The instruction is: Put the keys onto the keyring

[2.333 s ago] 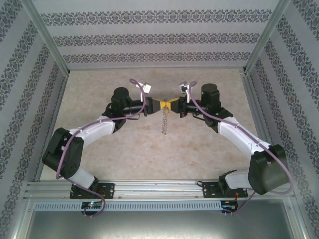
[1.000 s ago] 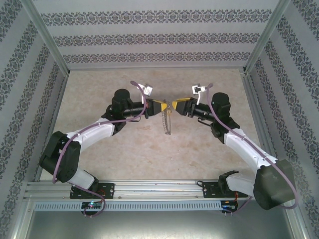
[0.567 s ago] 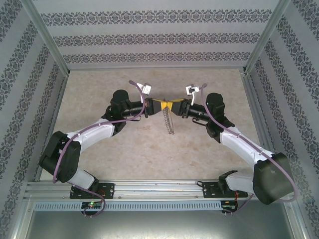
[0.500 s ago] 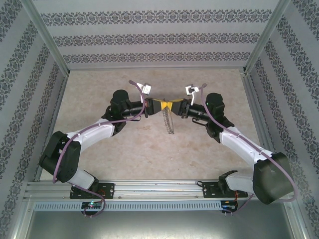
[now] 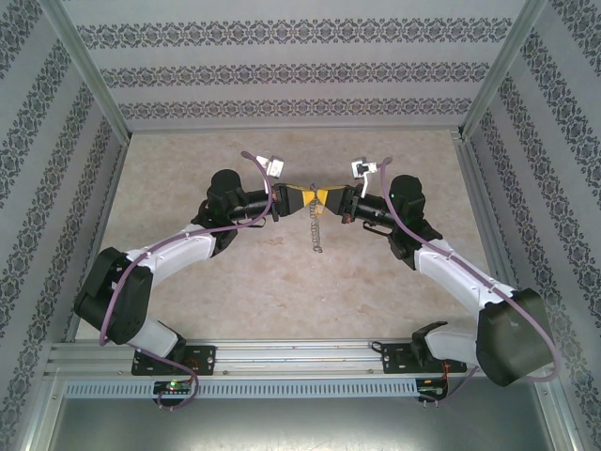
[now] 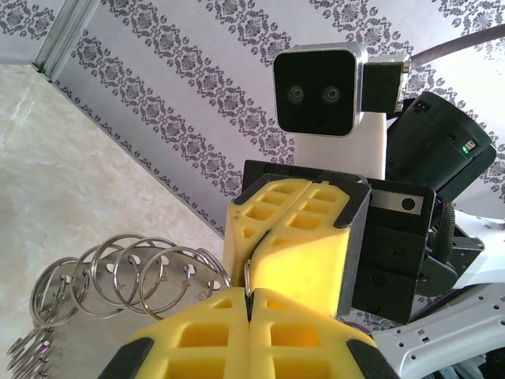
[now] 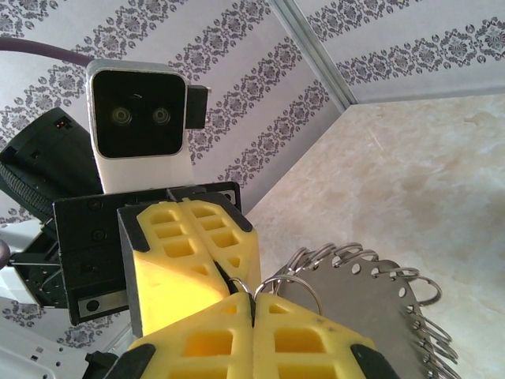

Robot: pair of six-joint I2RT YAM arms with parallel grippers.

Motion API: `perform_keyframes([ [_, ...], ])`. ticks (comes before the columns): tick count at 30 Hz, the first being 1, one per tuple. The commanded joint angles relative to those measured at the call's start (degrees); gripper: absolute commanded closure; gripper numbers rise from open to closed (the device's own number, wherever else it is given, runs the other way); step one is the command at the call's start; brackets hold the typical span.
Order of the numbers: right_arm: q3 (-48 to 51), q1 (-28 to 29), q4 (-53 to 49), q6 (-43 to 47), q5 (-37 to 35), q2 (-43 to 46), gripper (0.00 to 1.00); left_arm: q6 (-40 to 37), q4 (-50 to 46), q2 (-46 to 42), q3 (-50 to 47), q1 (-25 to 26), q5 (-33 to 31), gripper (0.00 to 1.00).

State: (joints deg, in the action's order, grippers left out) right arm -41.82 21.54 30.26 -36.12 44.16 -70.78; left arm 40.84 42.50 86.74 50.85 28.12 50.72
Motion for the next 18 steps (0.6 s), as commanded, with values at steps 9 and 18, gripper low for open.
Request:
perform_keyframes([
  [9, 0.17, -2.14, 1.03, 1.53, 0.13, 2.99, 1.0, -5.75, -4.32, -5.75, -0.51, -0.69, -3.04, 0.58],
  [18, -1.9, -2.78, -3.25, 7.0, 5.7, 1.51, 1.0, -15.36, -20.83, -6.91, 5.85, -1.97, 1.55, 0.52],
])
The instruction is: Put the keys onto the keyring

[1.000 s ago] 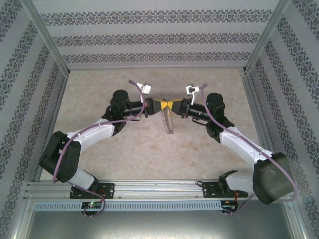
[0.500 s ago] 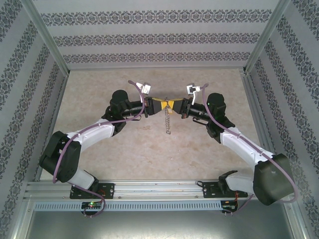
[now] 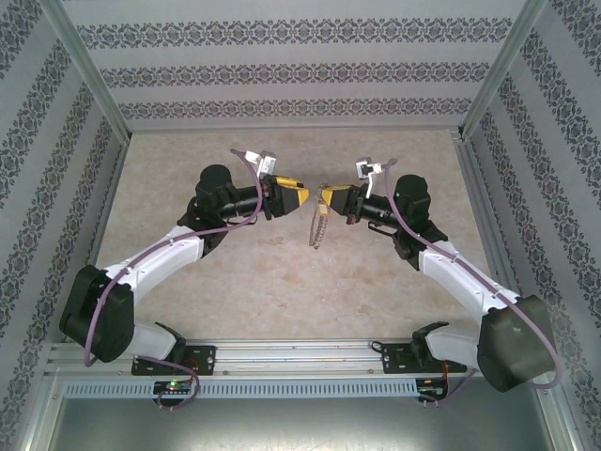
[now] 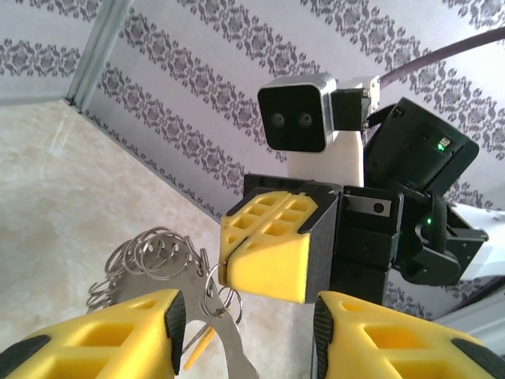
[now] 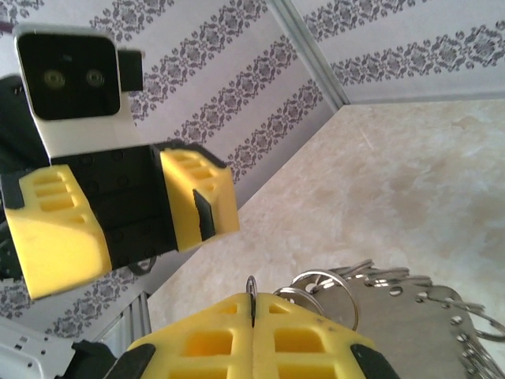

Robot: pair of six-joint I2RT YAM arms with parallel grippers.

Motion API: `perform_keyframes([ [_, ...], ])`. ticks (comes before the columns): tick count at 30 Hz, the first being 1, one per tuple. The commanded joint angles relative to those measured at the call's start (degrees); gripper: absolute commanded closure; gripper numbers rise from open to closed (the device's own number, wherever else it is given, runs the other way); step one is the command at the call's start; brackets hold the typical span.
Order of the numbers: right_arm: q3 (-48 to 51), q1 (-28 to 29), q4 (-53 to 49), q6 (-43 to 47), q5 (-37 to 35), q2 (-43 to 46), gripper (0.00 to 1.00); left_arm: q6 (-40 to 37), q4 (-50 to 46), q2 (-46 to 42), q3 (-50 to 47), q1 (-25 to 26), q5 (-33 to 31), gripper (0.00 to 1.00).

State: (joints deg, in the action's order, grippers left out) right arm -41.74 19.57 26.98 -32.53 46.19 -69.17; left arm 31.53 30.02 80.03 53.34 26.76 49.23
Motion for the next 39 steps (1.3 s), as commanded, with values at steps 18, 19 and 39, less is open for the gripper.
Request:
perform_keyframes([
  [18, -5.33, -1.81, -2.46, 6.01, 12.89, -4.84, 1.0, -18.3, -26.2, 5.14, 11.26, -0.79, 9.34, 0.61],
  [19, -5.36, -1.74, -2.48, 6.05, 12.95, -4.84, 1.0, -17.88, -25.58, 5.31, 11.17, -0.83, 9.52, 0.61],
  [39, -5.72, -1.17, -2.37, 5.82, 12.87, -5.51, 1.0, -9.4, -13.61, 7.04, 8.71, -0.79, 10.98, 0.71],
])
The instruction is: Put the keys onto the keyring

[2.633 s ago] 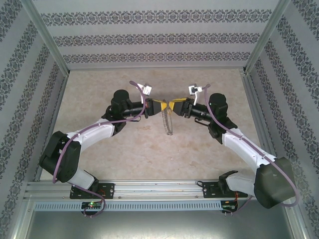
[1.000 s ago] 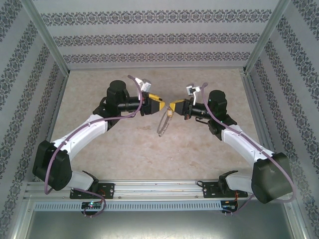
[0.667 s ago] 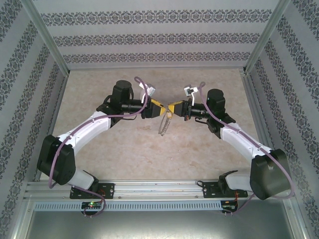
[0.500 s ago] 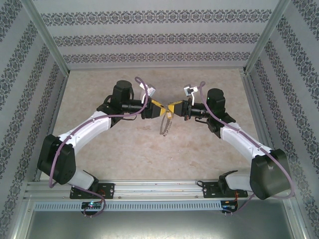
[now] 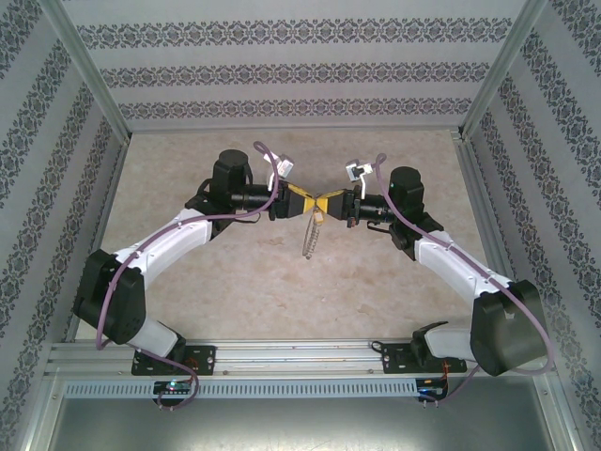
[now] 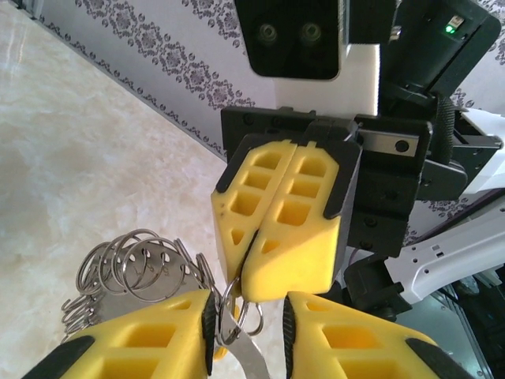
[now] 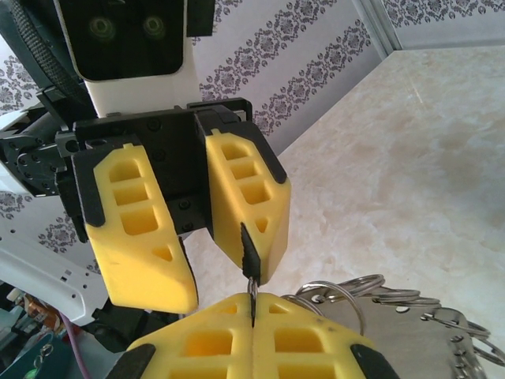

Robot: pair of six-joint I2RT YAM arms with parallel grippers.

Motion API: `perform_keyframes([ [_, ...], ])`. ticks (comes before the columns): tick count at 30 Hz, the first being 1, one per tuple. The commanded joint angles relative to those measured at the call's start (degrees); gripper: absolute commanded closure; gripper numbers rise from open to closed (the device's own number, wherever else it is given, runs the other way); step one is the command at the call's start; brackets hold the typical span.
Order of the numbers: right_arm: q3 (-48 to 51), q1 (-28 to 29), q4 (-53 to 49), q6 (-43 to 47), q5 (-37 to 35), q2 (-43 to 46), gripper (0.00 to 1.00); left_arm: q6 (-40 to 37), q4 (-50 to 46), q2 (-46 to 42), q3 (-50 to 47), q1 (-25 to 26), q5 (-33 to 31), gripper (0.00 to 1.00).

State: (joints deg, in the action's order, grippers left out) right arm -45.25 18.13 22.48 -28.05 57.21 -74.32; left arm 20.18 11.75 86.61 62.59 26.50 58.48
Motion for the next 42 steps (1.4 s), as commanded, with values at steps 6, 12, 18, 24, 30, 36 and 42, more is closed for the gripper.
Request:
perform_keyframes([
  [6, -2.38, 0.38, 2.15, 1.29, 1.51, -0.47, 1.0, 2.14, 4.95, 0.74, -0.9, -0.57, 2.08, 0.72],
  [12, -2.47, 0.35, 2.13, 1.27, 1.33, -0.46, 1.0, 1.81, 4.95, 1.6, -1.42, -0.53, 2.17, 0.72],
  [18, -2.51, 0.4, 1.98, 1.26, 0.97, -0.32, 1.0, 2.14, 5.74, 1.83, -1.55, -0.57, 2.61, 0.75],
  [24, -2.77, 0.45, 2.04, 1.25, 0.95, -0.64, 1.0, 2.48, 6.34, 1.72, -1.74, -0.56, 2.52, 0.82],
  [30, -3.06, 0.74, 2.04, 1.08, 0.99, -0.91, 1.0, 3.1, 7.6, 1.73, -1.86, -0.45, 2.54, 0.95],
  [36, -1.9, -1.31, 2.51, -0.69, -0.97, 0.81, 0.64, 4.48, 10.86, 0.76, -3.5, -0.45, 0.85, 1.0],
  [42, 1.82, -5.64, 3.3, -3.27, -3.67, 6.79, 0.48, 5.46, 14.41, -1.8, -5.65, -0.45, -1.72, 1.0],
])
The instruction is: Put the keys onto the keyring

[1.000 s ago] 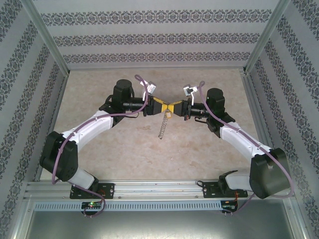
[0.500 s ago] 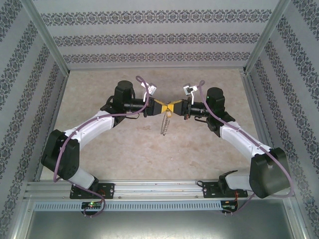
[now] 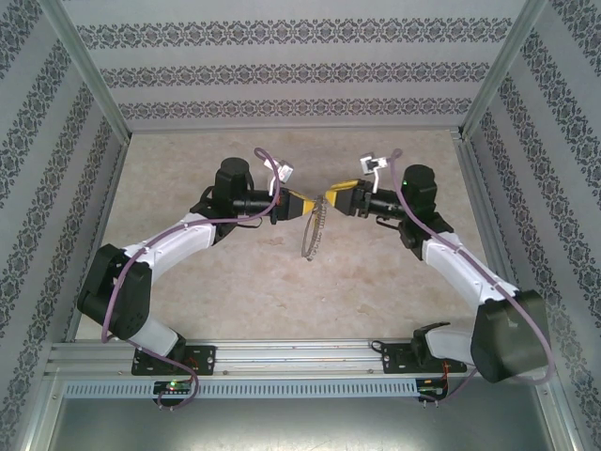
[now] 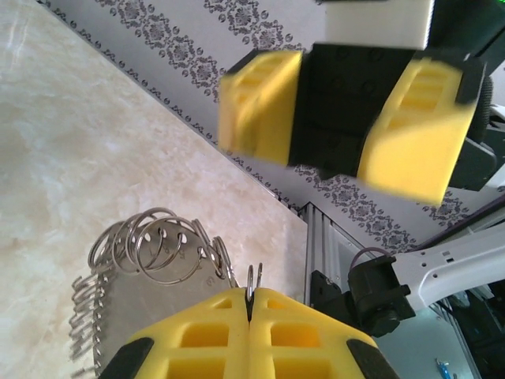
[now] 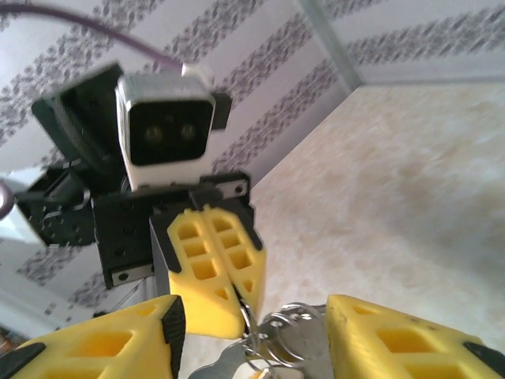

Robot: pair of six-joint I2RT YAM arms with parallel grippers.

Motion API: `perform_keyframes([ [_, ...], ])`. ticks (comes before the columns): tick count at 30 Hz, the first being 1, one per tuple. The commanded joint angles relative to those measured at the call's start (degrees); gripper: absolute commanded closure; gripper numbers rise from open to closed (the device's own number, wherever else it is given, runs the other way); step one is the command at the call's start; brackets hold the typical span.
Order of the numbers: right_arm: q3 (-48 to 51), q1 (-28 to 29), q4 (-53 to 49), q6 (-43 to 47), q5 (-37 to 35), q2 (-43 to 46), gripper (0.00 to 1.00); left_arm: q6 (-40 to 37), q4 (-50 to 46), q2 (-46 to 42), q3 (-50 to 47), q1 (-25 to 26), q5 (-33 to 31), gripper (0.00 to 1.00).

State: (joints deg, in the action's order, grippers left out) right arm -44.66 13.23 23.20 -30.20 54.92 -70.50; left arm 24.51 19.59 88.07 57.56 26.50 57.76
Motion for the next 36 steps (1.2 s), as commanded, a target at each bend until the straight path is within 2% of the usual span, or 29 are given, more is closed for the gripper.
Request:
perform_keyframes([
  [1, 1.65, -0.84, 2.63, -1.22, -1.52, 3.61, 0.47, 1.49, 7.3, -3.57, -0.91, -0.41, -1.4, 1.0],
  [5, 4.31, -0.12, 4.06, -1.94, -3.8, 5.27, 0.47, 3.99, 10.85, -4.65, -1.95, -0.47, -3.09, 1.0],
  [11, 7.63, 4.33, 5.54, -0.22, -9.26, 6.74, 0.46, 9.51, 17.03, -5.84, -3.48, -0.33, -5.91, 1.0],
  [20, 7.25, 10.11, 5.44, 4.35, -15.07, 5.58, 0.45, 11.82, 16.79, -6.97, -3.51, 1.07, -9.95, 1.0],
  [31, 3.12, 13.55, 5.03, 7.31, -19.33, 0.29, 0.45, 11.55, 15.51, -7.53, -2.8, 2.77, -10.27, 1.0],
  [33, 3.03, 13.57, 5.04, 7.67, -20.0, -0.12, 0.47, 11.46, 15.39, -7.79, -2.78, 2.88, -10.29, 1.0],
  [36, 3.2, 13.57, 4.5, 8.37, -20.13, -0.19, 0.58, 11.43, 15.34, -8.15, -2.8, 3.01, -10.4, 1.0],
])
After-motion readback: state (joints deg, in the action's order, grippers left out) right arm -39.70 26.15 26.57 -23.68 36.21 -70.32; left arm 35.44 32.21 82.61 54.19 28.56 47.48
